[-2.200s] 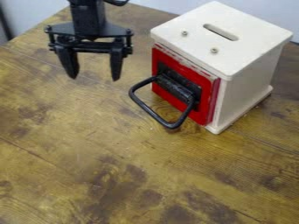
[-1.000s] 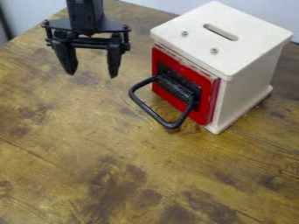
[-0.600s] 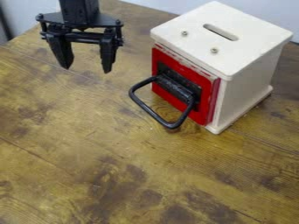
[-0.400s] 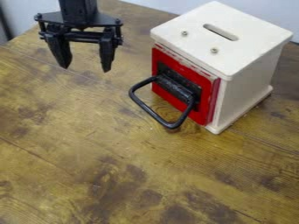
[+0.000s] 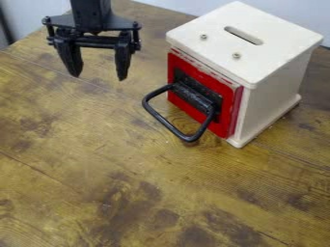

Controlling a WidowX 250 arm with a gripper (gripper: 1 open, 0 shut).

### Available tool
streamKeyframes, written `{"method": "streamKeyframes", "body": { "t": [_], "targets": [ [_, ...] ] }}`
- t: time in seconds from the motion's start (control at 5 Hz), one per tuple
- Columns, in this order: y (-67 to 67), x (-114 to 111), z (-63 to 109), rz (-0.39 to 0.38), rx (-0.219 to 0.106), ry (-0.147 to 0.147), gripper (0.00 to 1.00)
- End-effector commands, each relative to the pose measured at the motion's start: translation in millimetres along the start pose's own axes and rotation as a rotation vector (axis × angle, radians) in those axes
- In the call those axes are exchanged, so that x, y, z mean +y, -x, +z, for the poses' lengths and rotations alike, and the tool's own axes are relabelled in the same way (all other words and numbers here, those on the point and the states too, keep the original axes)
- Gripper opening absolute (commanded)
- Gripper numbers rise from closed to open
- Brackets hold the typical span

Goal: Close the drawer

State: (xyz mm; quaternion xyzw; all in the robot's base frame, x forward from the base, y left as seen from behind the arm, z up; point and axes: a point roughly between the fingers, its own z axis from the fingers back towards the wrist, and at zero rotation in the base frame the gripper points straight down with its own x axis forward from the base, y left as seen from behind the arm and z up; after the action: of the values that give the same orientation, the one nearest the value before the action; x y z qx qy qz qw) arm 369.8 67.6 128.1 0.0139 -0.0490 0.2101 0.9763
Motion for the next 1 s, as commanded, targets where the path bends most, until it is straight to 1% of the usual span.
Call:
{"method": "streamKeyframes", "body": {
  "t": [0.0, 0.2, 0.4, 0.6, 0.8],
  "targets": [
    [-0.1, -1, 36.3, -0.023, -0.104, 0.035, 1.00],
    [2.4, -11, 33.5, -0.053, -0.109, 0.046, 1.00],
    [4.0, -19, 31.2, -0.086, -0.094, 0.036, 1.00],
    [1.9, -19, 24.6, -0.085, -0.082, 0.028, 1.00],
    [1.2, -15, 28.0, -0.032, -0.066, 0.015, 1.00]
  ]
}}
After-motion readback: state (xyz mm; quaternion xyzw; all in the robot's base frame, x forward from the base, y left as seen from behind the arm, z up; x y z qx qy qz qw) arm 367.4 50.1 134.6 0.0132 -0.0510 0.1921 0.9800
